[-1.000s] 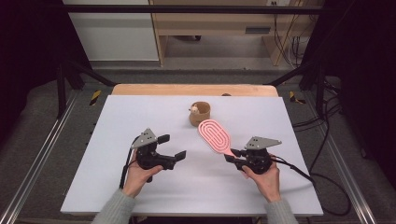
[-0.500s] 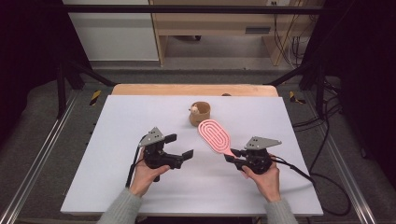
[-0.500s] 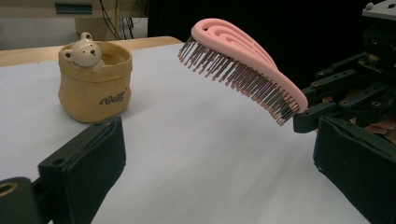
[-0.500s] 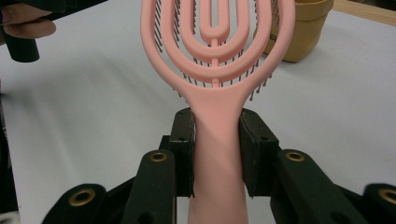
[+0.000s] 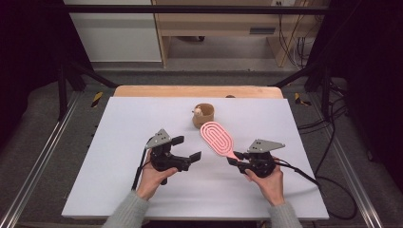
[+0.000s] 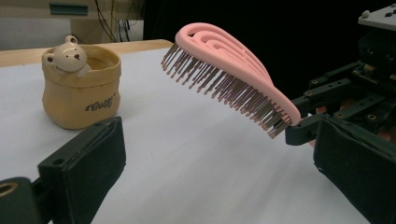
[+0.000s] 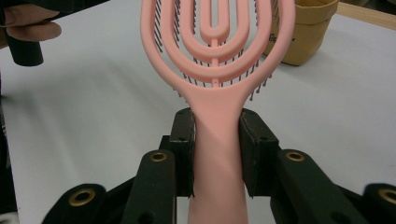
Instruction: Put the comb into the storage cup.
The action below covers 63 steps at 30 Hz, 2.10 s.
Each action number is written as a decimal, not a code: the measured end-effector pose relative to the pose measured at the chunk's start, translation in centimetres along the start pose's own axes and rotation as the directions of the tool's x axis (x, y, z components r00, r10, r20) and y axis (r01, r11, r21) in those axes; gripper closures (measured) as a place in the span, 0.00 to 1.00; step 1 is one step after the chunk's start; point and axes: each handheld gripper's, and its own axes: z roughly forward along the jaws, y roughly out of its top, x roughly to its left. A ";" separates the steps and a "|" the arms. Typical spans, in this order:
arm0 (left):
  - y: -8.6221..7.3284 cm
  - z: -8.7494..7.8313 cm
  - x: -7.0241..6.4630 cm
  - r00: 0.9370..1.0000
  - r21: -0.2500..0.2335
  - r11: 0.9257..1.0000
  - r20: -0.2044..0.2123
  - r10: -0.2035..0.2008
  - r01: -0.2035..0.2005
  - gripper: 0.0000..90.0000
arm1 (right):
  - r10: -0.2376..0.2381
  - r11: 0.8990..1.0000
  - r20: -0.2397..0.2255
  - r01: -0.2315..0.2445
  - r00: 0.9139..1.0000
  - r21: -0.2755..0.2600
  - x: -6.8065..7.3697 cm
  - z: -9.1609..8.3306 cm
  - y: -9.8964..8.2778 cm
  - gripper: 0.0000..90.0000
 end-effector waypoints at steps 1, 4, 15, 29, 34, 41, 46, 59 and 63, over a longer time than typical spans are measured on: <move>0.0 0.1 0.0 1.000 -0.002 1.000 0.005 -0.003 0.003 0.02 | 0.000 1.000 0.000 0.000 1.000 -0.001 0.0 0.0 0.0 0.77; 0.1 0.3 -0.2 1.000 -0.003 1.000 0.007 -0.008 0.008 0.03 | -0.002 1.000 -0.001 0.002 1.000 -0.002 0.0 0.0 0.0 0.77; 0.0 1.3 -0.7 0.999 -0.004 0.999 0.025 -0.038 0.038 0.03 | -0.003 1.000 0.000 0.003 1.000 -0.007 0.1 0.0 0.0 0.77; 0.1 2.3 -1.0 0.997 -0.016 0.997 0.034 -0.076 0.077 0.03 | -0.005 1.000 -0.001 0.005 1.000 -0.009 0.1 0.0 0.0 0.77; 0.2 2.7 -1.2 0.996 -0.019 0.996 0.037 -0.087 0.087 0.03 | -0.007 1.000 -0.001 0.007 1.000 -0.008 0.1 0.1 0.0 0.77; 0.4 3.3 -1.4 0.994 -0.023 0.994 0.043 -0.102 0.103 0.03 | -0.007 1.000 -0.007 0.007 1.000 -0.009 0.2 0.1 0.0 0.77; 0.6 3.7 -1.6 0.993 -0.027 0.994 0.047 -0.109 0.110 0.03 | -0.007 1.000 -0.009 0.006 1.000 -0.009 0.2 0.1 0.0 0.77; 0.5 5.0 -1.8 0.988 -0.016 0.988 0.044 -0.151 0.151 0.06 | -0.009 1.000 -0.012 0.009 1.000 -0.014 0.2 0.0 0.0 0.77; 0.4 5.2 -1.7 0.983 -0.021 0.983 0.046 -0.179 0.181 0.10 | -0.011 1.000 -0.014 0.010 1.000 -0.015 0.3 0.0 0.0 0.77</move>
